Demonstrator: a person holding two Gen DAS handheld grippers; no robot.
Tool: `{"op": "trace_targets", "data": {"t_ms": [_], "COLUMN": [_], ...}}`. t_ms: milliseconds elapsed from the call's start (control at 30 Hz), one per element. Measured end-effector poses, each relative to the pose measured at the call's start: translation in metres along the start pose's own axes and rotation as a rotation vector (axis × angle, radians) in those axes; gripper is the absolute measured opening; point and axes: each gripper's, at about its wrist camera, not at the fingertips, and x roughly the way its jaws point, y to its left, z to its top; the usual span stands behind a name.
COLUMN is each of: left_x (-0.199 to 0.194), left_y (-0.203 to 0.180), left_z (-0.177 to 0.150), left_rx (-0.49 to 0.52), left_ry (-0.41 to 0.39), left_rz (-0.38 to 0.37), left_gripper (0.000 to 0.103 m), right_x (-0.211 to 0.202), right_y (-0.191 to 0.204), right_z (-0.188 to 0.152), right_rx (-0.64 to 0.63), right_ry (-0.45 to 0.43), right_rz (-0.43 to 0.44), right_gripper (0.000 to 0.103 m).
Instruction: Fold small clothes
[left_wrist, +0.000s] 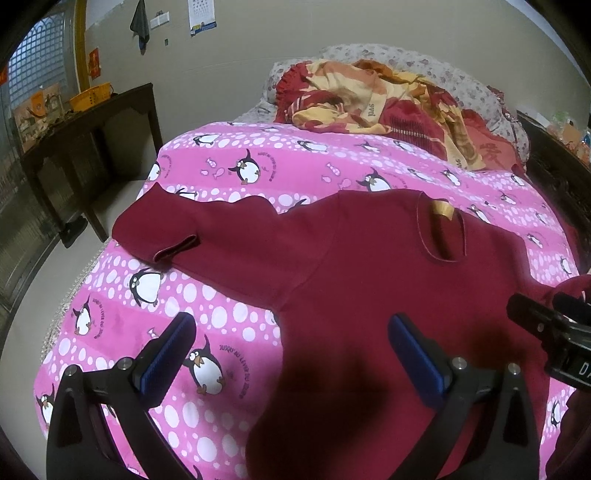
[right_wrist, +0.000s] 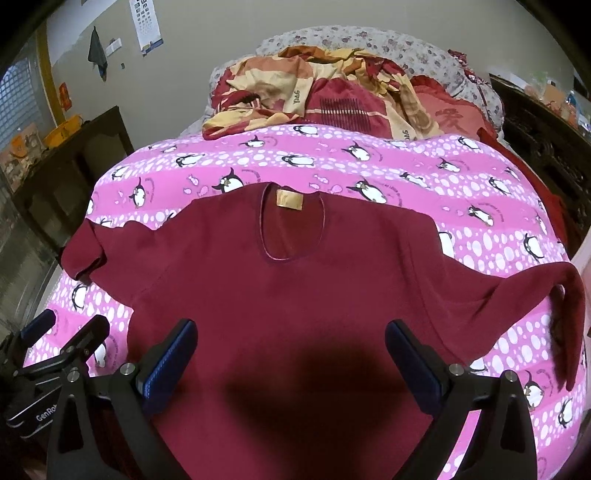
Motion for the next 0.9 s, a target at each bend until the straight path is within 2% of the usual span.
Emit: {"op": "trace_targets", "data": {"t_ms": [500, 900], "left_x": [0.013, 0.018], "left_y": [0.002, 0.011], "left_z": [0.008, 0.008], "left_rx": [-0.013, -0.026], "left_ry": [-0.004, 0.0], "left_rz": [-0.003, 0.009], "left_gripper": [0.103, 0.103], "right_x": [0.017, 0.023], "right_y": [0.003, 0.016], "right_z": [0.003, 0.007], "right_rx": [-0.01, -0.011], "right_ry": [0.047, 0.063], "right_rz": [-0.032, -0.011], "right_gripper": [0.103, 0.103]}}
